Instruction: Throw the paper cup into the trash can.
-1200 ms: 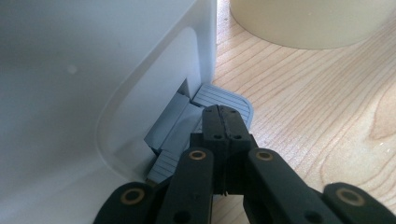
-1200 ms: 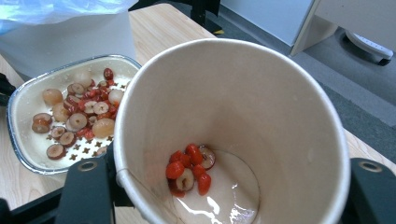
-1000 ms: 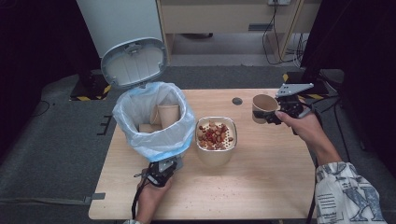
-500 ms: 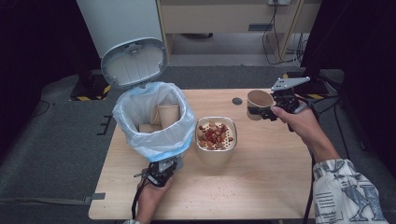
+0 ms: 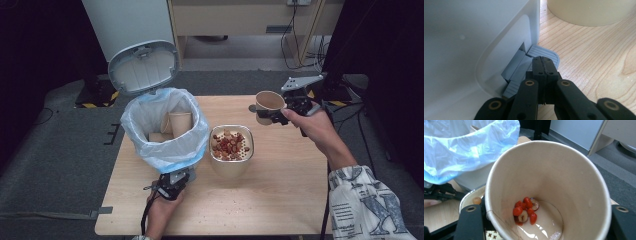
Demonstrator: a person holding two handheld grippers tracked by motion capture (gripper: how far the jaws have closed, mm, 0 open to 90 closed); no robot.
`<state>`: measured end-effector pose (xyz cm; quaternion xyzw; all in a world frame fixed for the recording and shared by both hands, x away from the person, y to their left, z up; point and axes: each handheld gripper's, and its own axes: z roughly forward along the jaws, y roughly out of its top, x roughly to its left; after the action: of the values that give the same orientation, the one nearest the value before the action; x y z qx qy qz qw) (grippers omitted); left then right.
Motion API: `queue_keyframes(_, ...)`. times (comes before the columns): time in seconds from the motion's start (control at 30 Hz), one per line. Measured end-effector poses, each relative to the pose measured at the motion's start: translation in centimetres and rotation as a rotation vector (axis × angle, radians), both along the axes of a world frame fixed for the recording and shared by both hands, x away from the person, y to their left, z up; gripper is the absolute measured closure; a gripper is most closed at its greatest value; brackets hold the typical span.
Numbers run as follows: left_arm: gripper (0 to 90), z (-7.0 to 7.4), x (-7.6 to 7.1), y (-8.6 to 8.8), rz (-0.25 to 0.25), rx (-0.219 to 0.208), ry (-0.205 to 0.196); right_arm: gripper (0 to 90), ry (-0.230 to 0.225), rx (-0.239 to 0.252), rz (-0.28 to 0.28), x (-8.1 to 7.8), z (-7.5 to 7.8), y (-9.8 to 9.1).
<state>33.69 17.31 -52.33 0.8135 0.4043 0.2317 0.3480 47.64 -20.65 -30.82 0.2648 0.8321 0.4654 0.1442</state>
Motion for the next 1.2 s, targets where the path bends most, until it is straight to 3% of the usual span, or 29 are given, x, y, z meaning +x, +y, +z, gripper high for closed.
queue_keyframes(0.83, 89.6, 0.0, 0.1, 0.0, -0.009, 0.010, -0.004, 32.7, -0.002, 0.016, 0.039, 0.0, 3.1, 5.8)
queue_keyframes(1.2, 89.6, 0.0, 0.1, 0.0, -0.009, 0.011, -0.005, 32.7, -0.004, 0.015, 0.085, -0.3, 4.7, 9.6)
